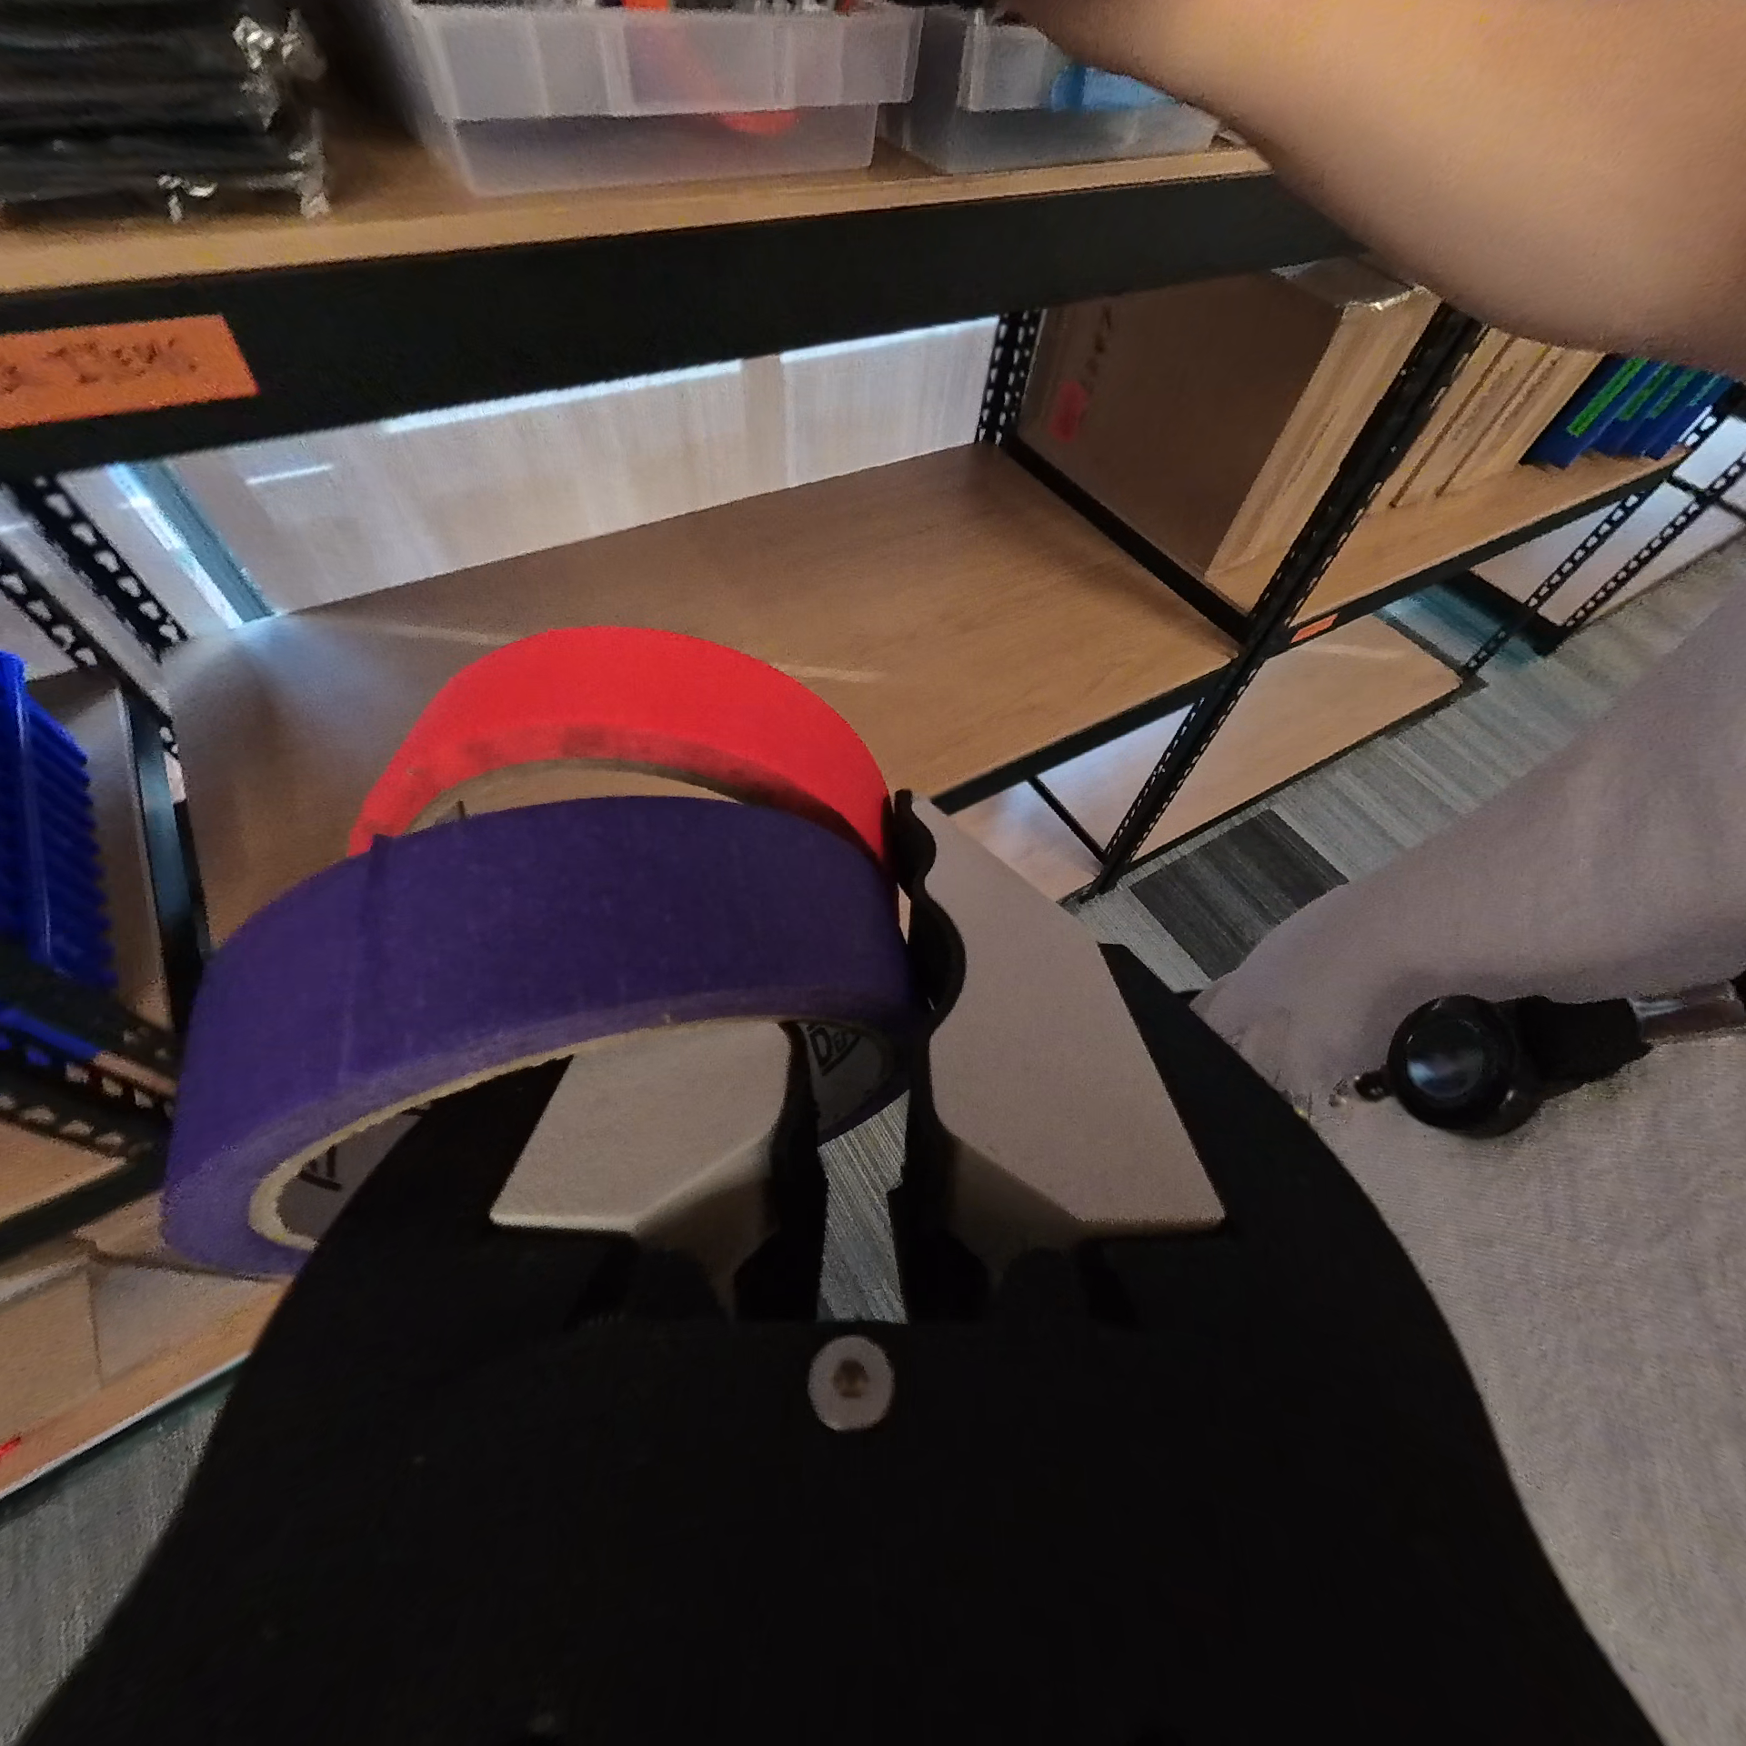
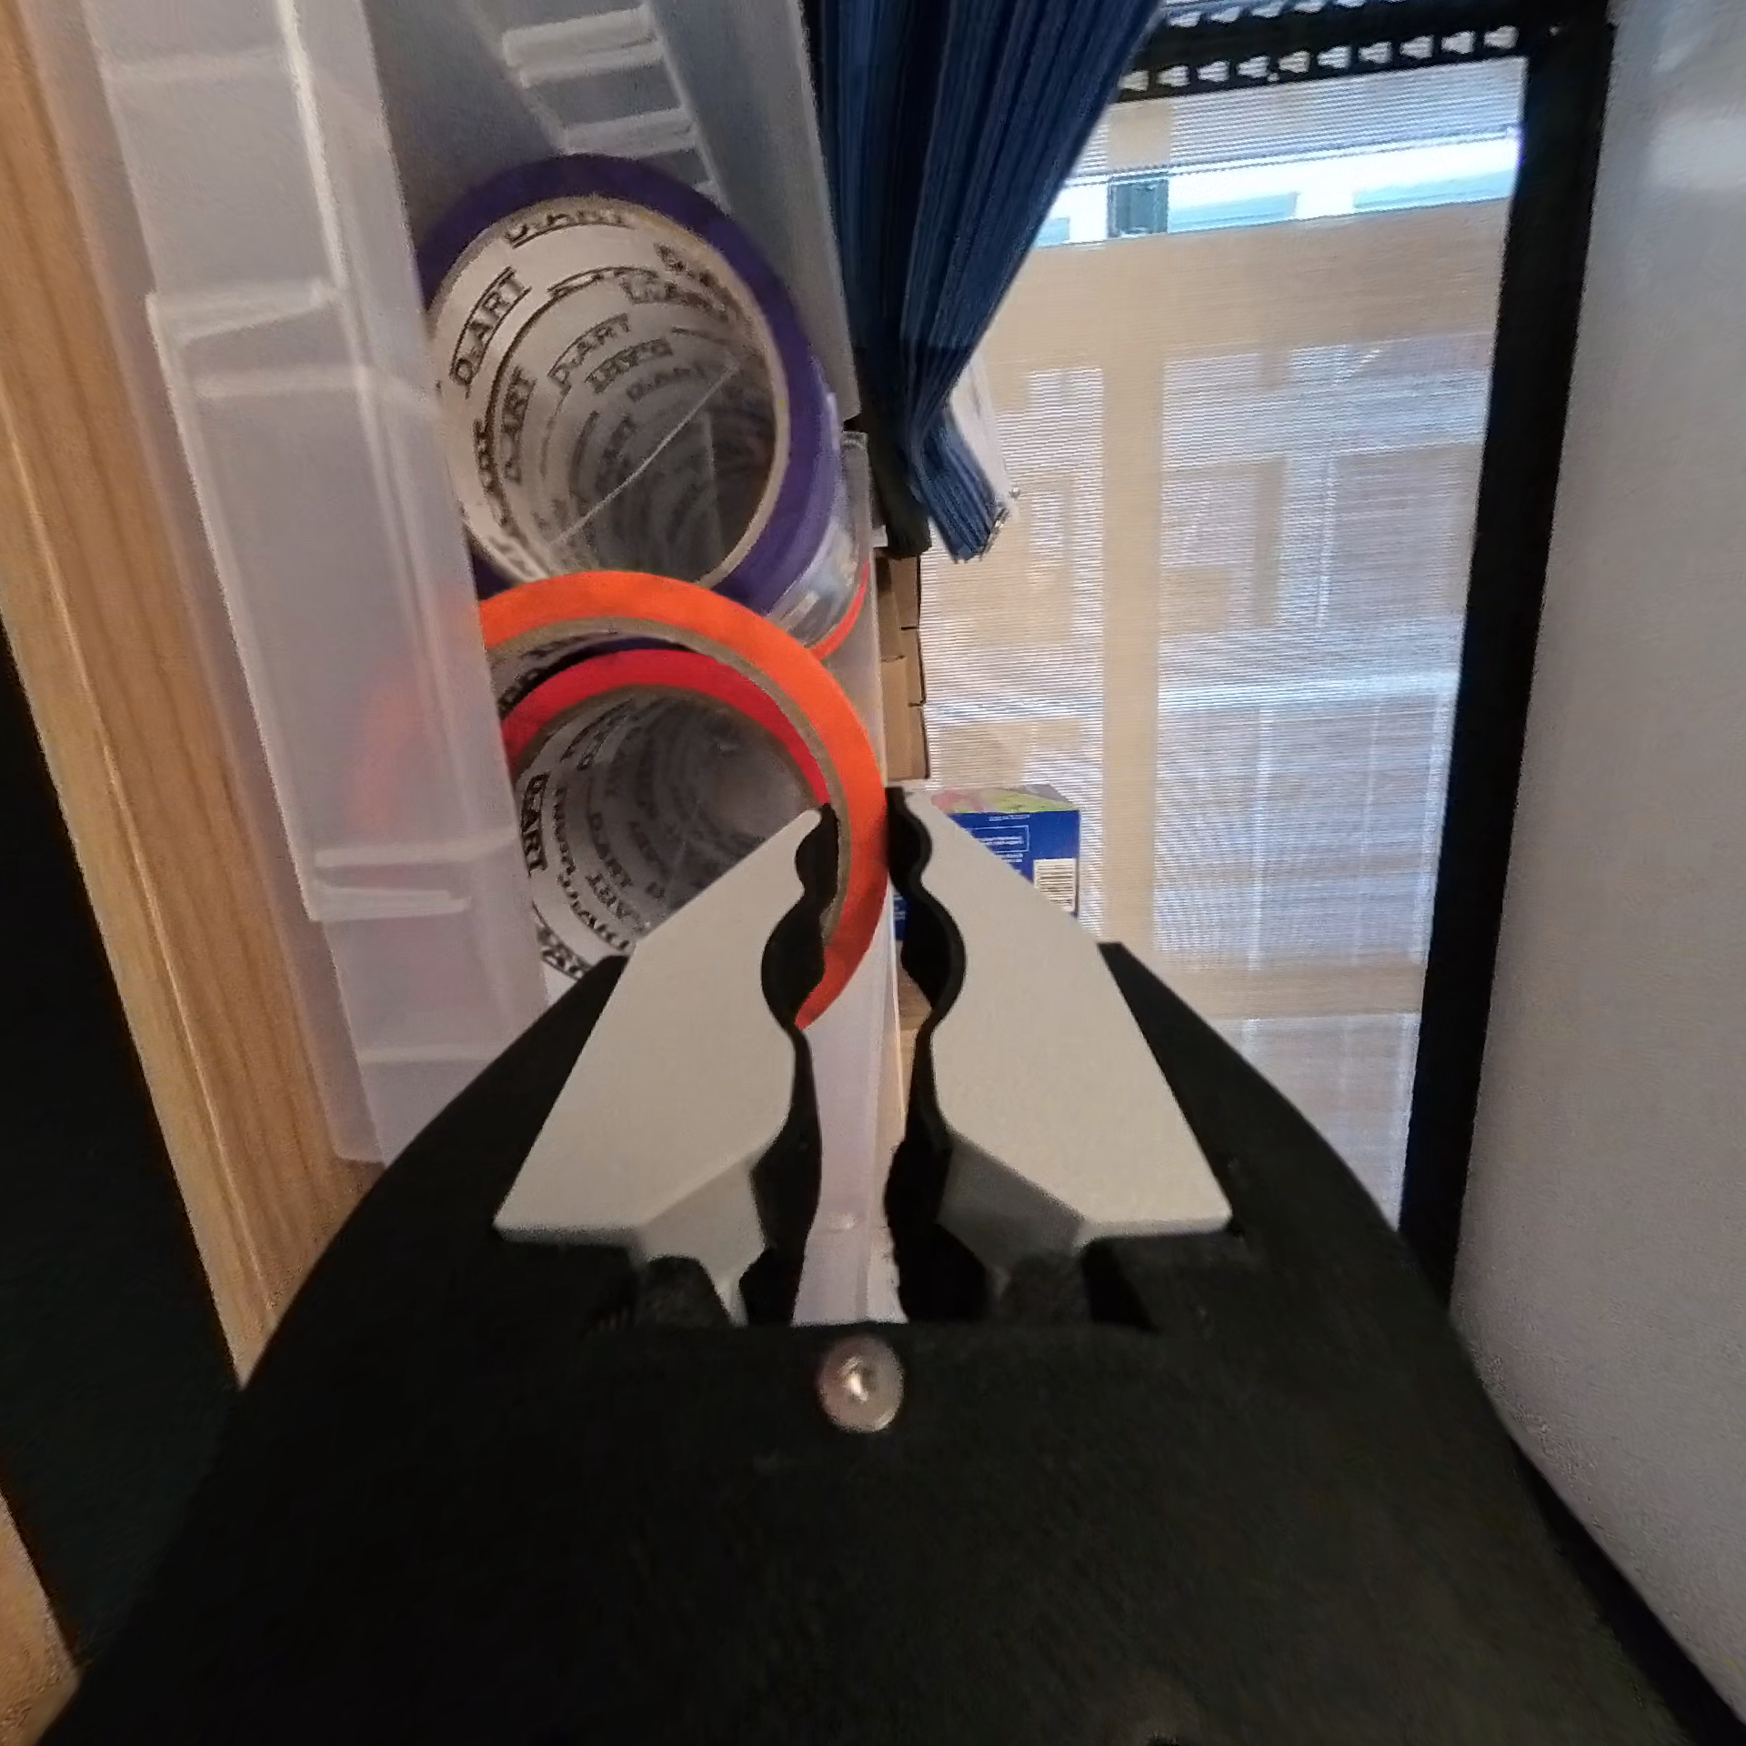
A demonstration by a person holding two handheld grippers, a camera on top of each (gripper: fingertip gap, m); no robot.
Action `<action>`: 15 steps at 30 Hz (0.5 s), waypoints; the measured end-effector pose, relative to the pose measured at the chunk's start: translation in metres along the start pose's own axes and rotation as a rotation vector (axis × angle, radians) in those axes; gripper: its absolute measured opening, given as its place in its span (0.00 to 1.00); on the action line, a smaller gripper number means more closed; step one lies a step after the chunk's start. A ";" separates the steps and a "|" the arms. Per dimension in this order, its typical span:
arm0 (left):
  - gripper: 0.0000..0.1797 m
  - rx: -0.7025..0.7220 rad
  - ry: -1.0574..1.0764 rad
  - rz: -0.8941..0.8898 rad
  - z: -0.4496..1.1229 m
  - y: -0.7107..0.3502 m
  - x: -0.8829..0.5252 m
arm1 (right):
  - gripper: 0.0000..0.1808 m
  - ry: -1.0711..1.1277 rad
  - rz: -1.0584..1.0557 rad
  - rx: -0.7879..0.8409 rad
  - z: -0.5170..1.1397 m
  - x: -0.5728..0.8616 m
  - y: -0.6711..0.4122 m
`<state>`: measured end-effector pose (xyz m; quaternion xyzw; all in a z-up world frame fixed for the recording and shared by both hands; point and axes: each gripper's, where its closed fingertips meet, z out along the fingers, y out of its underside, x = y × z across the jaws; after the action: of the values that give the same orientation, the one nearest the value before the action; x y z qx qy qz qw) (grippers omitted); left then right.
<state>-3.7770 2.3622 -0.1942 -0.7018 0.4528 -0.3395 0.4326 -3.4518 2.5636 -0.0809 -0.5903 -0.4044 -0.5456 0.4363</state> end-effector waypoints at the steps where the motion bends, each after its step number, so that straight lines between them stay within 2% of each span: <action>1: 0.05 -0.003 0.005 0.017 0.009 -0.004 -0.001 | 0.05 -0.022 -0.015 -0.009 0.001 -0.003 0.002; 7: 0.05 -0.019 -0.017 0.084 0.062 -0.023 -0.022 | 0.05 -0.050 -0.082 0.039 -0.007 -0.012 -0.003; 11: 0.05 -0.017 0.034 0.120 0.081 -0.039 -0.025 | 0.08 -0.152 -0.064 0.034 -0.017 -0.014 -0.004; 15: 0.05 0.006 0.078 0.164 0.090 -0.056 -0.033 | 0.19 -0.234 0.119 -0.012 -0.037 0.000 -0.001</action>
<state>-3.6914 2.4315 -0.1815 -0.6472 0.5242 -0.3315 0.4432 -3.4635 2.5283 -0.0800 -0.6755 -0.4137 -0.4484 0.4141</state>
